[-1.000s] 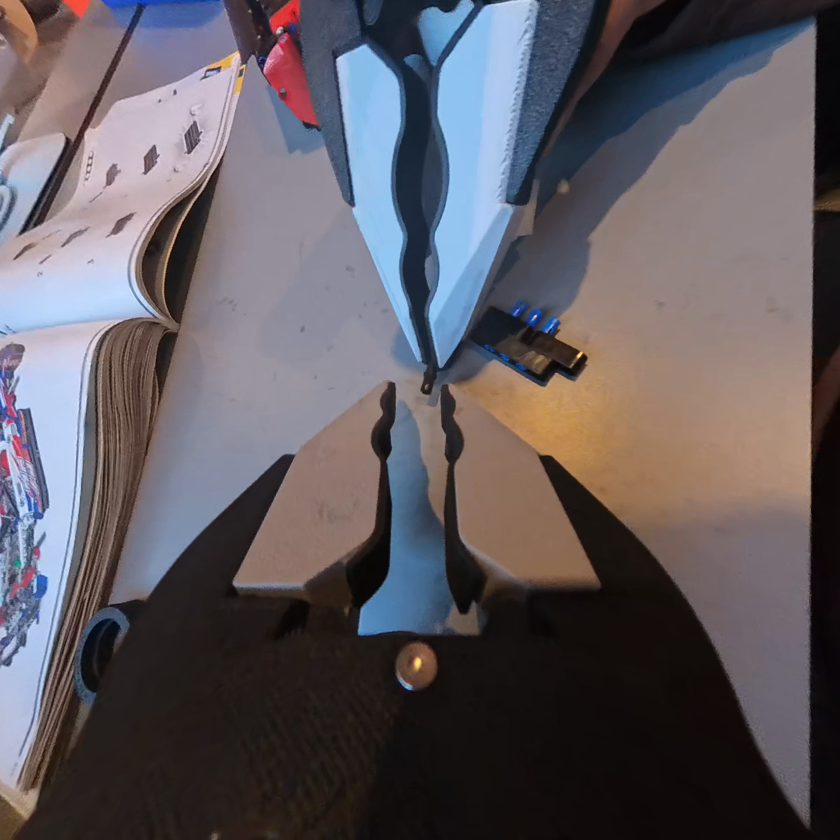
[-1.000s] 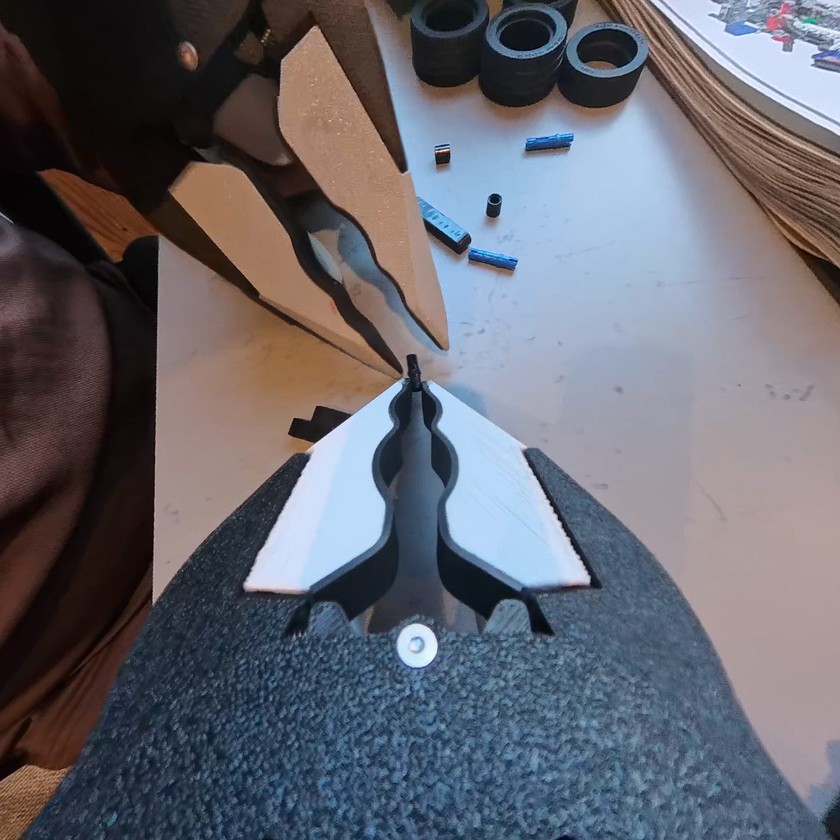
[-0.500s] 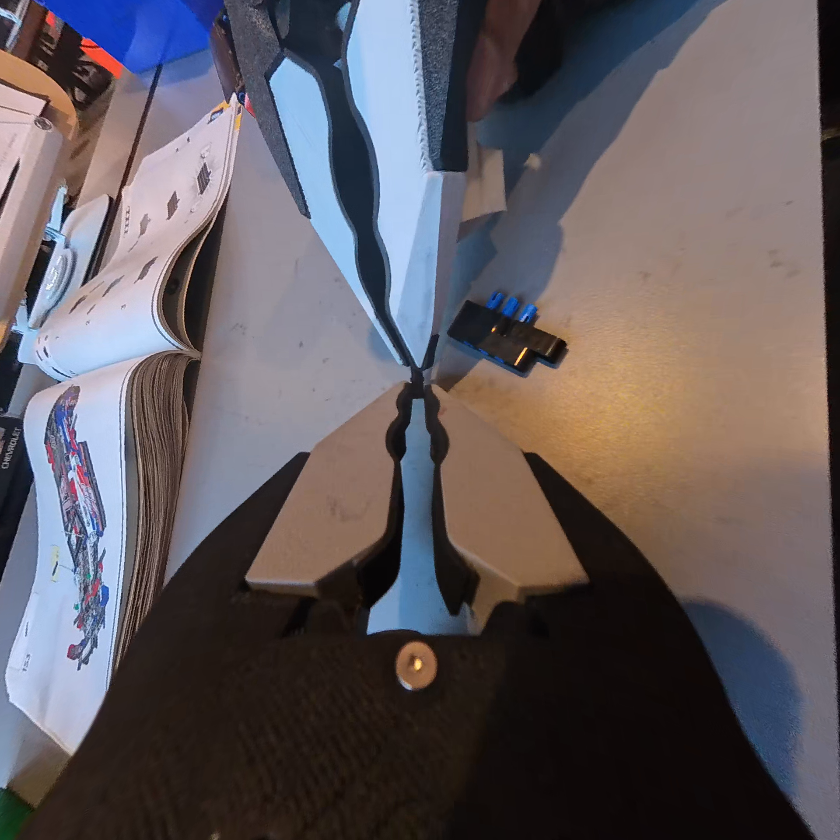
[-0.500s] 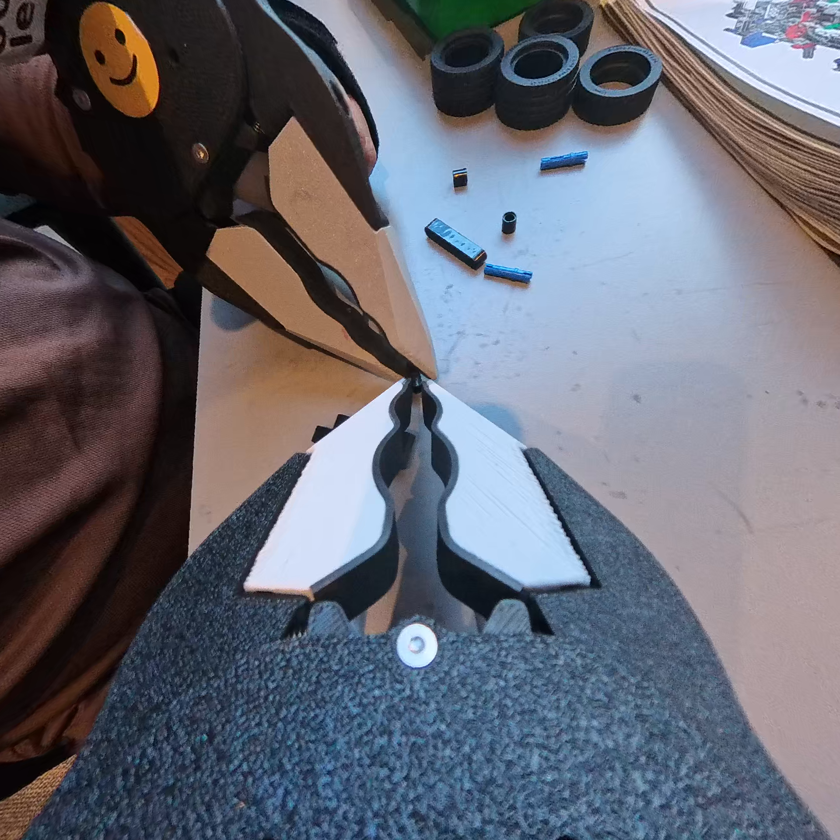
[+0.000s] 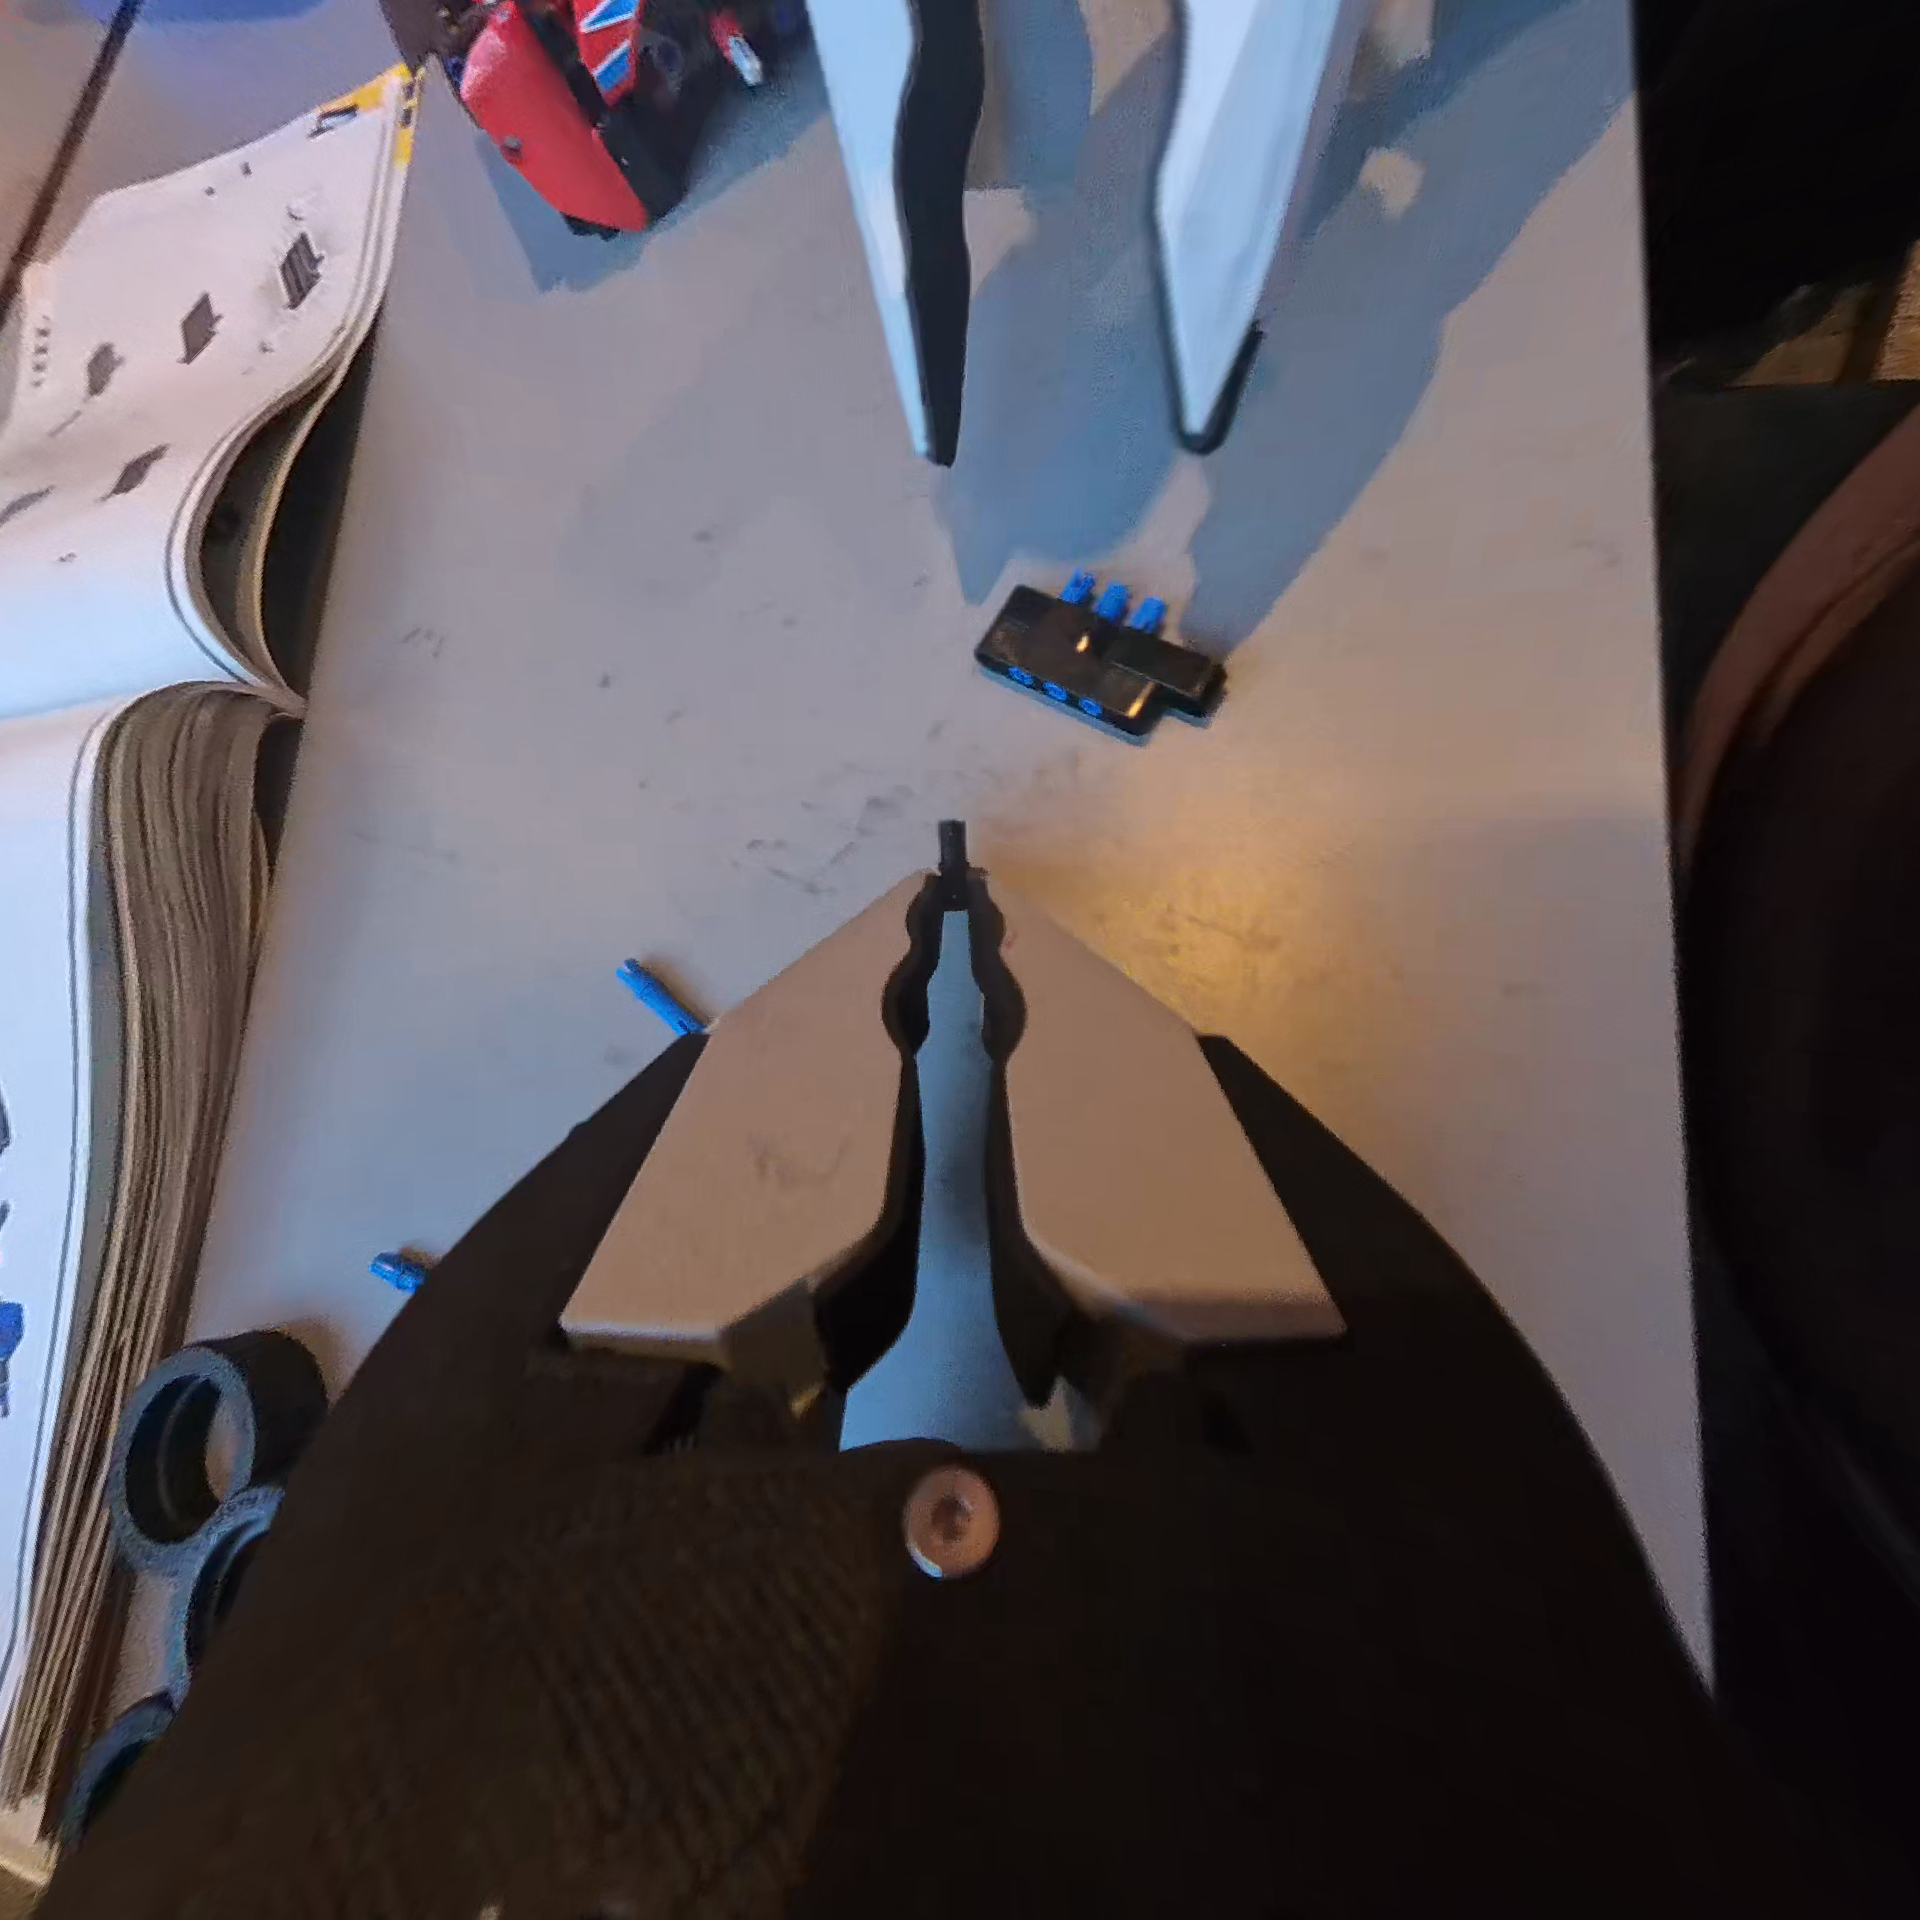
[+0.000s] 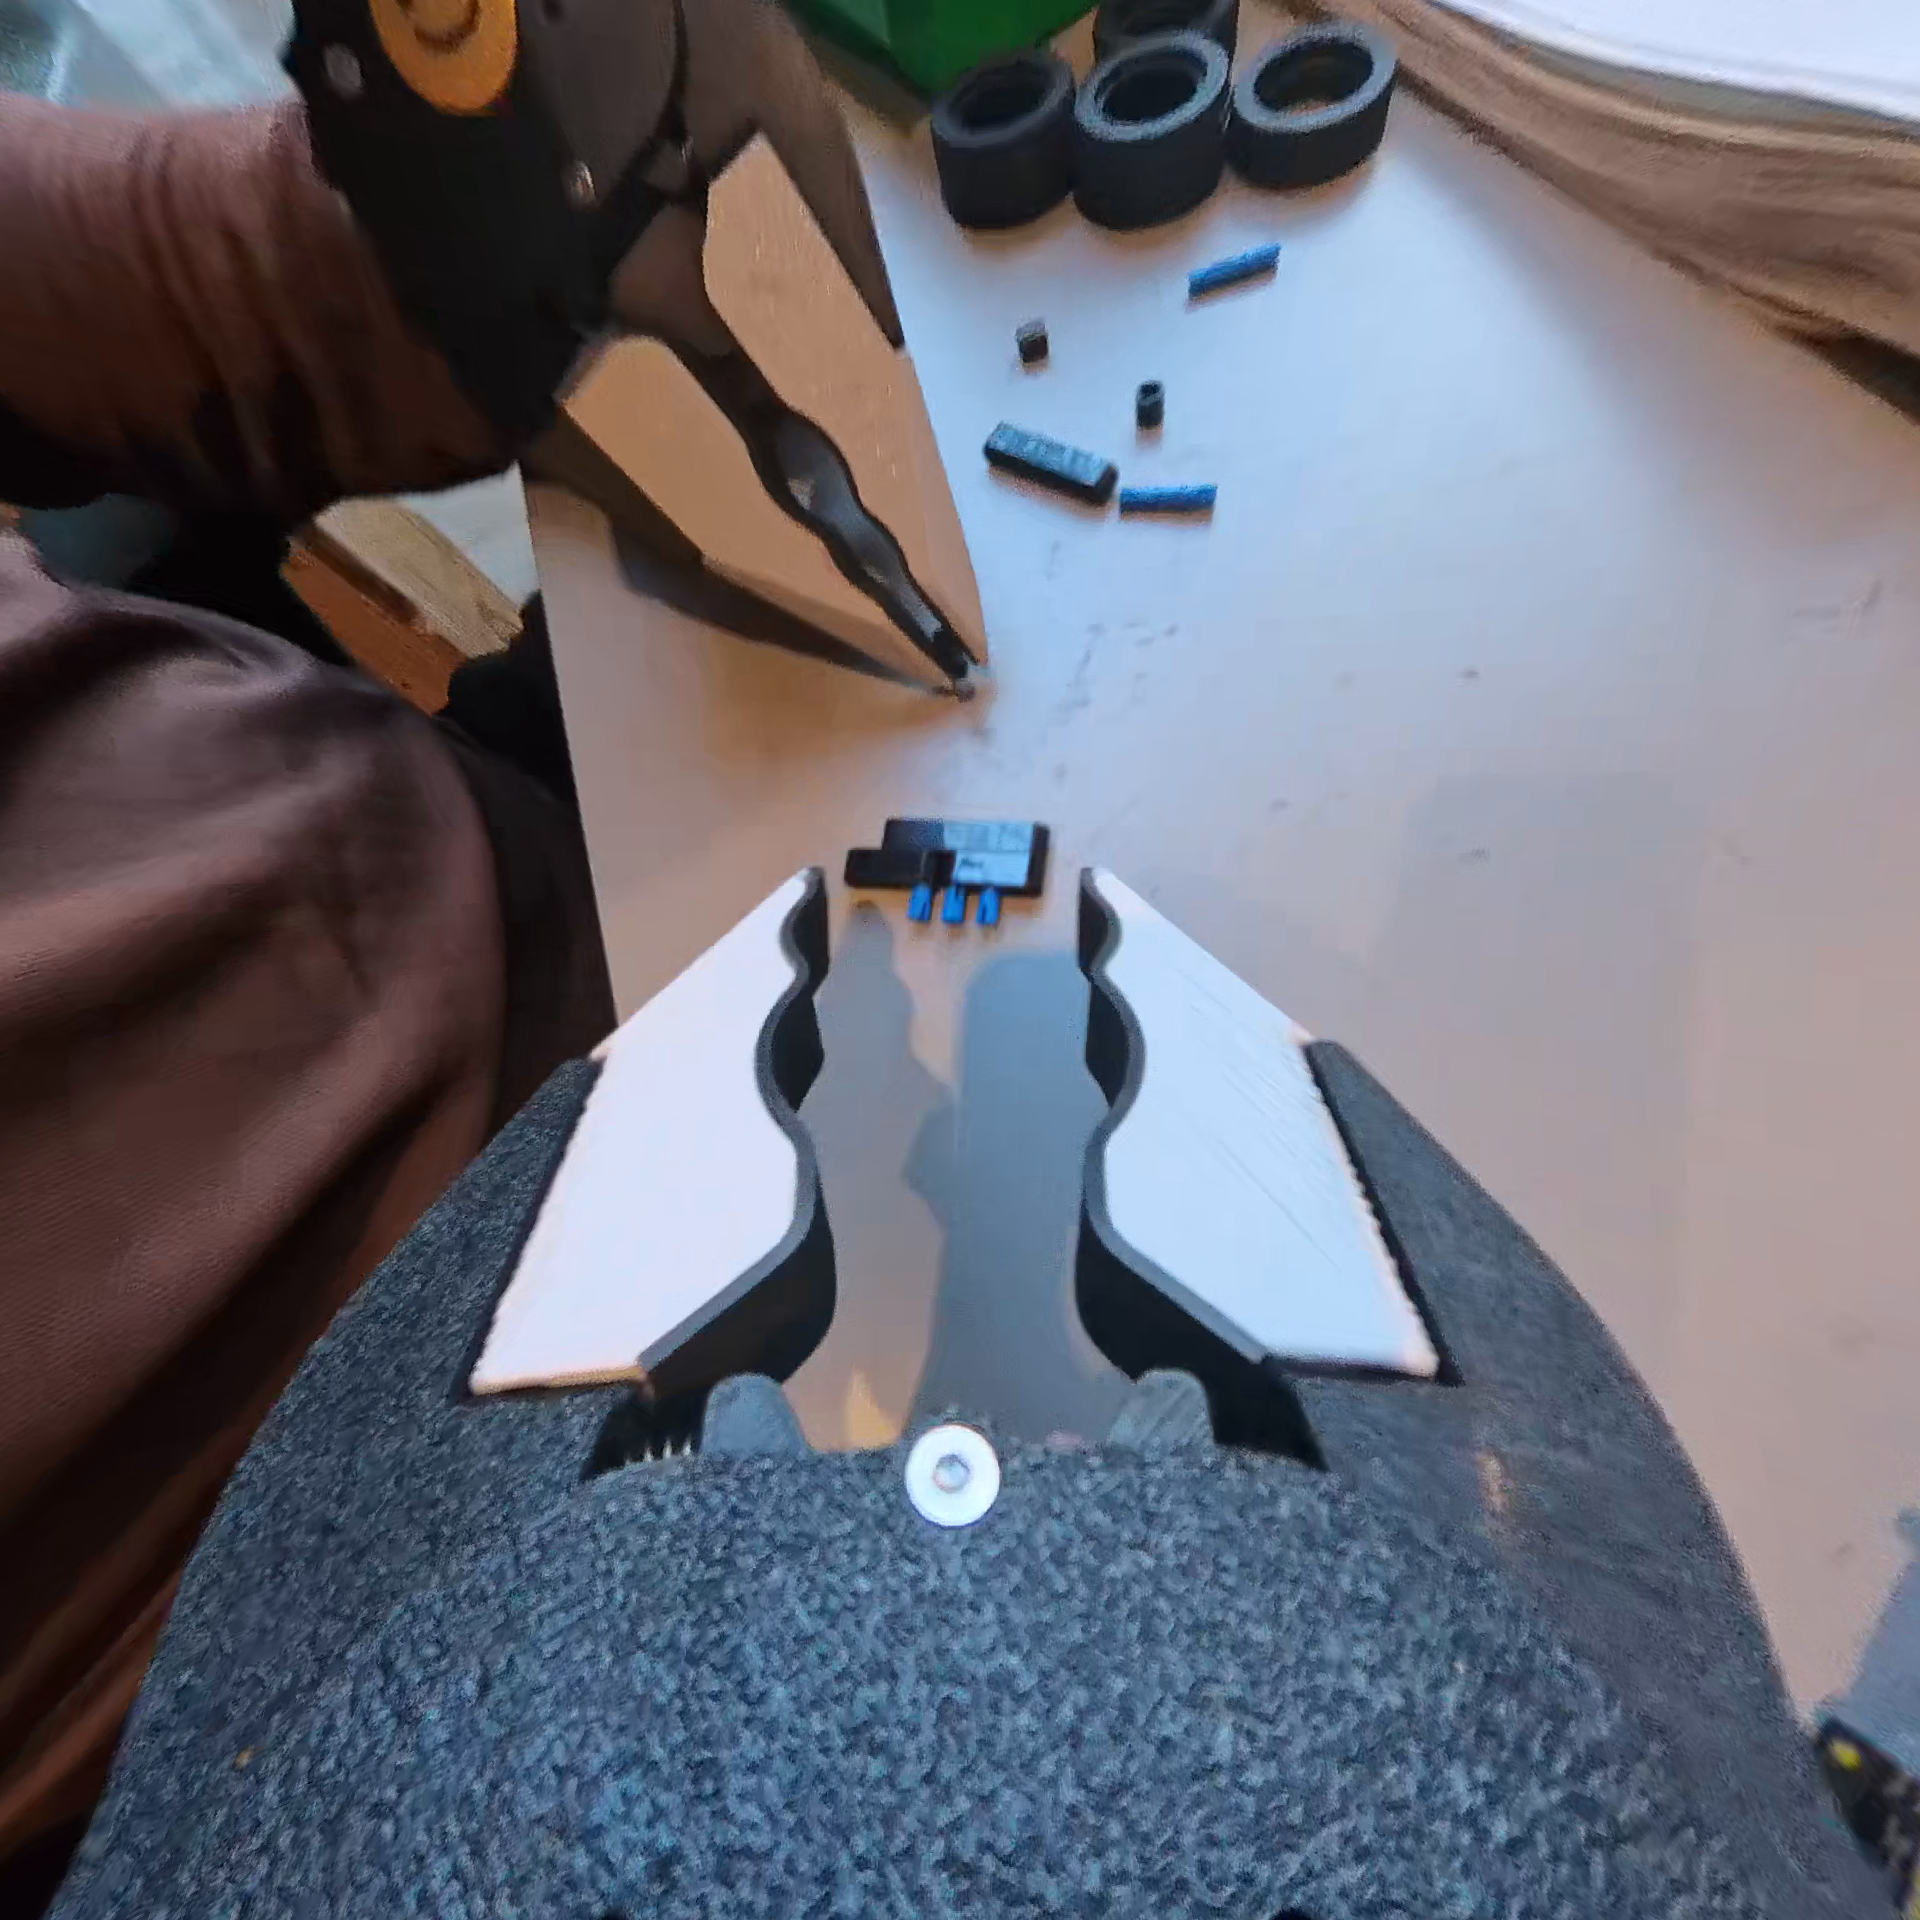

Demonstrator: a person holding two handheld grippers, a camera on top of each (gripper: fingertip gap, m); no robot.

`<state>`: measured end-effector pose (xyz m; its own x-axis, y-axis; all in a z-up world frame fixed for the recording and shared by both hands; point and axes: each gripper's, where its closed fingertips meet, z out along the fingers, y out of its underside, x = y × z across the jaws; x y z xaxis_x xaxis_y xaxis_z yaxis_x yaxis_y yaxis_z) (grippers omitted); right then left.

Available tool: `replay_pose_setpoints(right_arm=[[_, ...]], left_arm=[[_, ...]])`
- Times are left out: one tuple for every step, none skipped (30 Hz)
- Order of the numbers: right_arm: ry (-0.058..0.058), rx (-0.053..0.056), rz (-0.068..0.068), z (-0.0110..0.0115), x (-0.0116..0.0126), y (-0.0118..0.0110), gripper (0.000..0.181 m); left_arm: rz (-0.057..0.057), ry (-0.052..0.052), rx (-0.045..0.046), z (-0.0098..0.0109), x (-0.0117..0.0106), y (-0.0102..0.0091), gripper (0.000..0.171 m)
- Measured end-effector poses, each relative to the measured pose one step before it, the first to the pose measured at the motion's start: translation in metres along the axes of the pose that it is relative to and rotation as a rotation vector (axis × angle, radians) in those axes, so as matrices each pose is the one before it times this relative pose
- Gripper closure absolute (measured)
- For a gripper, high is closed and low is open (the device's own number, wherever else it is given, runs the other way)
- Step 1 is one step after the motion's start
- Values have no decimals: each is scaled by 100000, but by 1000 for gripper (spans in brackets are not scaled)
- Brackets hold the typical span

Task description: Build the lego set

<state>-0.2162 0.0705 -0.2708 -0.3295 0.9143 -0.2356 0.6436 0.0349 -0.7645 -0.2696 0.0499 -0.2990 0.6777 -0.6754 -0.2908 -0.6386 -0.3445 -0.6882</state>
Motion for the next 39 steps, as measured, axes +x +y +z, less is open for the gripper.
replay_pose_setpoints(right_arm=[[1719, -2077, -116, 121, -159, 606, 124], [2544, -2587, -736, 251, -17, 612, 117], [1925, -2861, -1311, 330, -96, 578, 114], [1139, -2492, -1393, 357, -128, 414, 113], [820, -1425, -848, 347, -60, 182, 113], [122, -42, 16, 305, -56, -115, 112], [-1028, 831, 687, 211, -166, -335, 113], [-1038, 303, 1374, 230, -114, -323, 113], [74, -154, 1396, 249, 43, -239, 113], [457, -81, 841, 227, 21, -195, 112], [715, -166, 400, 176, 2, -130, 113], [1420, -190, 32, 109, 96, -41, 116], [2056, 16, -461, 47, 218, 17, 121], [1523, 353, -946, 23, 210, 37, 125], [523, 592, -1368, 15, 110, 26, 129], [-467, 770, -1602, -13, 23, 34, 133], [-1292, 941, -1508, -16, -32, 10, 134], [-1850, 582, -1344, -47, -40, 50, 134], [-2001, 109, -1234, -106, -20, 75, 134], [-1836, -96, -1470, -144, -9, 87, 134], [-1147, -130, -1954, -149, 39, 109, 134], [-593, -163, -1831, -135, 78, 117, 134], [-556, -78, -1197, -116, 44, 93, 134], [-531, 45, -437, -56, 19, 52, 134], [-475, -11, 106, 3, -12, 29, 134], [-369, -137, -11, 33, -41, 6, 134], [-93, -57, -347, 28, -28, -2, 134], [-3, -10, -291, 8, -20, -1, 134], [-125, 23, 71, 11, -8, 0, 134], [-175, 71, 216, -8, 10, -6, 134], [-101, 75, 79, 0, 8, 3, 134], [-30, 60, -27, -2, -7, -2, 134], [-36, 60, 30, 0, 2, -6, 134], [-71, 75, 95, -6, 10, -4, 134], [-183, 70, 222, 2, 0, -1, 134], [-279, 102, 322, -7, 10, -13, 134], [-300, 115, 358, 0, 5, -8, 134], [-245, 91, 297, -11, 3, -8, 134], [-123, 48, 139, -9, 0, -1, 134]], left_arm=[[470, 1389, 155, -99, 234, 9, 170], [435, 1120, -270, -25, 199, -60, 170], [423, 1763, -672, 26, 257, -114, 170], [552, 2261, -1048, 60, 289, -158, 170], [862, 2561, -1003, 102, 297, -192, 170], [859, 2427, -888, 131, 241, -194, 170], [624, 2525, -717, 131, 205, -189, 170], [377, 2975, -668, 72, 225, -131, 170], [7, 2465, -994, 35, 90, -49, 170], [-239, 2066, -1234, 4, -3, 38, 170], [-254, 1741, -1325, -24, -11, 56, 170], [176, 1356, -1246, -26, -6, 57, 170], [668, 989, -982, -6, 4, 26, 170], [748, 766, -781, 7, 7, -13, 169], [481, 884, -637, 36, 17, -38, 169], [275, 996, -419, 53, 24, -69, 169], [210, 744, -267, 75, -15, -88, 169], [101, 485, -197, 86, -57, -88, 169], [-131, 511, -113, 83, -39, -106, 169], [-207, 801, -63, 70, 27, -95, 169], [120, 907, 33, 67, 72, -105, 169], [213, 560, 290, 67, 64, -106, 169], [-18, 551, 492, 71, 73, -103, 169], [-380, 770, 740, 65, 100, -118, 169], [-751, 1175, 1191, 87, 159, -134, 169], [-1088, 1239, 1684, 113, 177, -177, 169], [-1359, 1186, 2024, 141, 156, -200, 169], [-1446, 1071, 2262, 143, 139, -205, 169], [-1478, 835, 2494, 158, 101, -196, 169], [-1469, 472, 2714, 135, 51, -162, 169], [-1335, 0, 3041, 111, 11, -152, 169], [-1243, -265, 2792, 84, 9, -117, 169], [-366, -754, -207, -50, -34, 51, 169], [775, -1398, 31, -10, -8, 0, 169], [2160, -1842, 107, -2, -1, -8, 169], [2238, -1892, 107, -3, -8, -23, 169], [1816, -1590, 74, -4, -8, -15, 169], [1402, -1260, 46, -6, 4, -1, 169], [1193, -1057, 41, 1, -6, -7, 169]])
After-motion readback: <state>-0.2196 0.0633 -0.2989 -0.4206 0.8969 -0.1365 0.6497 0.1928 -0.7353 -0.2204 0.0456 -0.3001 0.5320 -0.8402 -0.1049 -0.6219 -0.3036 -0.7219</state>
